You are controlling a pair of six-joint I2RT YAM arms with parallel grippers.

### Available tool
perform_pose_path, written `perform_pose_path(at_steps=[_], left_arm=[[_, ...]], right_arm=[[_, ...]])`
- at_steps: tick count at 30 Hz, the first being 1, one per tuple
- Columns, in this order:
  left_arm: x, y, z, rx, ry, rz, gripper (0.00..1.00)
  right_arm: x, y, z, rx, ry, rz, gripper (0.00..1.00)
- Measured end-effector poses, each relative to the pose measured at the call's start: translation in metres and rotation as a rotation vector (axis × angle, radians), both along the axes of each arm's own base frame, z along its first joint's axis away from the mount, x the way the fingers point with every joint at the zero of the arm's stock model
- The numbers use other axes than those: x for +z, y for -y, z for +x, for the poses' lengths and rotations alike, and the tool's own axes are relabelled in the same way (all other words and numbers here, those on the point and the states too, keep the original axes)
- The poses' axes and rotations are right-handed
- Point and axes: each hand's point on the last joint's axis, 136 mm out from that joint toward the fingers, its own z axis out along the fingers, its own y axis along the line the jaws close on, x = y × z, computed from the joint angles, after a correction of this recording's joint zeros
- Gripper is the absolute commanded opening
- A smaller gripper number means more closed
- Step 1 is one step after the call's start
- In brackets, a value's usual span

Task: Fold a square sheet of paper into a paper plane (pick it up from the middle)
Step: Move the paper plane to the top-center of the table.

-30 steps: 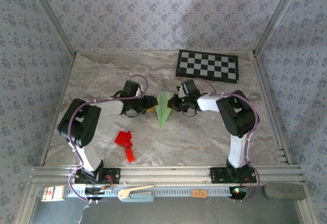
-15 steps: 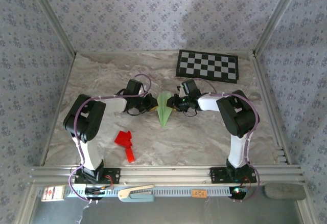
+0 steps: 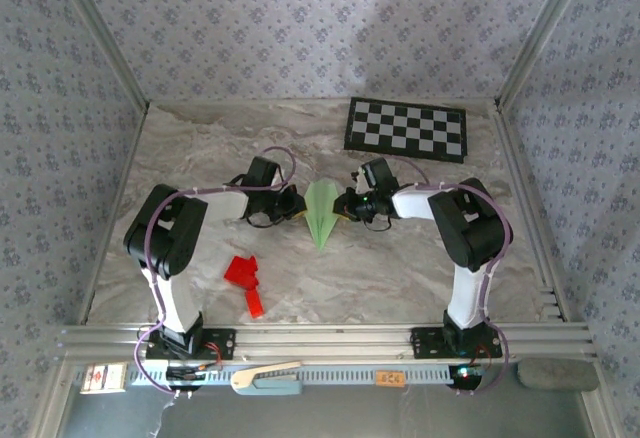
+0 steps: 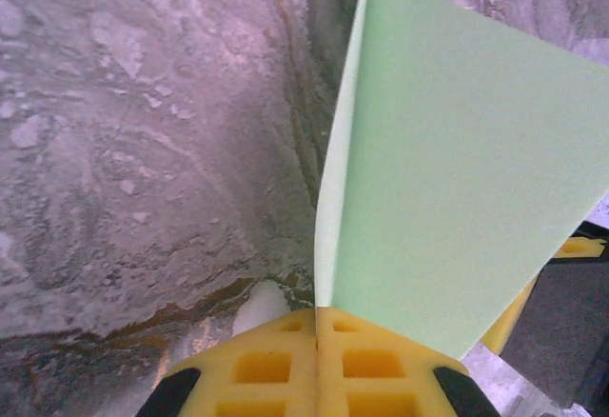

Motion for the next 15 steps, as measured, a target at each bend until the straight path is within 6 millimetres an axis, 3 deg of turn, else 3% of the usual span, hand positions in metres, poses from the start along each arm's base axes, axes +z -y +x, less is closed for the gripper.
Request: perform_pose_path(at_steps=[4,7,11,15], left_arm=[[-0.001,-0.006,-0.001,0.02,-0.004,0.033,0.19],[0.012,-0.013,0.0,0.042,0.026,0.055,0.3],[0.044,-0.017,-0.003,0.06,0.101,0.039,0.34],[0.061,-0.004,-0.013,0.026,0.14,0.017,0.38]], right_arm=[[0.0,0.001,0.0,-0.001,-0.002,-0.001,0.06],[0.0,0.0,0.0,0.0,-0.003,-0.002,0.06],[-0.001,-0.001,-0.002,0.003,-0.005,-0.005,0.06],[-0.002,-0.001,-0.003,0.005,-0.009,-0.007,0.06]])
